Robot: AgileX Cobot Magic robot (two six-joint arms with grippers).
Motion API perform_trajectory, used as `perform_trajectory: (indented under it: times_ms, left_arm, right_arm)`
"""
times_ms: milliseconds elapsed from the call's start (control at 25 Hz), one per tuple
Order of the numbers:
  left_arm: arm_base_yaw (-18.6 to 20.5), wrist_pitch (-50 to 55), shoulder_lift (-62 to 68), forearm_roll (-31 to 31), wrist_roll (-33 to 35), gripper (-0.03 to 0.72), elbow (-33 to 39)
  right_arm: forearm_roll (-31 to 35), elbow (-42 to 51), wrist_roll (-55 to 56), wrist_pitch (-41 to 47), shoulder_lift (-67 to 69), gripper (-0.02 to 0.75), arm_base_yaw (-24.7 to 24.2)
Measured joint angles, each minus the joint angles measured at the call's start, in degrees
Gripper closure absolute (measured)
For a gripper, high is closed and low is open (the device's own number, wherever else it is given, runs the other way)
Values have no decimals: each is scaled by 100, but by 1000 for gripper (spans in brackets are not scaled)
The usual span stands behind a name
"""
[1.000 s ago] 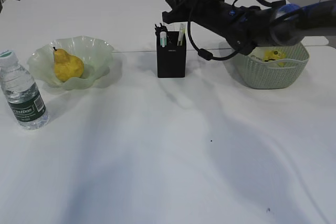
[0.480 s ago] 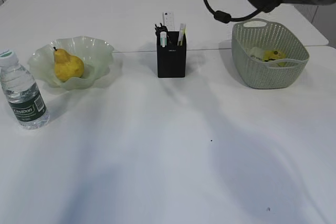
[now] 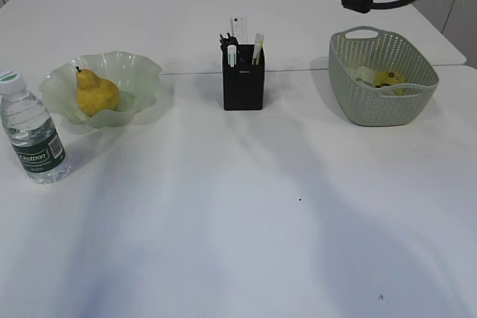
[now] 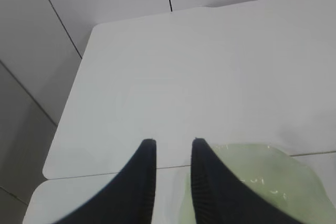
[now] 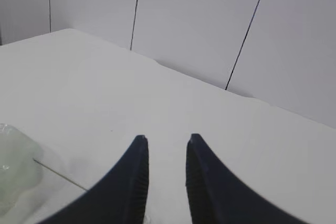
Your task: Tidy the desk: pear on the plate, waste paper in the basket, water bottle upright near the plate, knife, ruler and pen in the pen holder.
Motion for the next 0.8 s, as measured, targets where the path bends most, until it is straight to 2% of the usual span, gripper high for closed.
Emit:
perform_trajectory:
  times_ms: [200, 440, 600, 800]
  left_arm:
    - [326, -1102, -326, 48, -9, 531, 1077]
    - [349, -2201, -1152, 246, -9, 532, 2854]
    - [349, -2449, -1863, 258, -9, 533, 3502]
    - [349, -2436, -2798, 153, -9, 535, 3959]
  right_arm:
    - [-151, 474, 0, 38, -537, 522, 0]
    - [-164, 981, 0, 238, -1059, 522, 0]
    - [-164, 1464, 57, 348, -1515, 522, 0]
    - [-164, 2130, 376, 636, -2371, 522, 0]
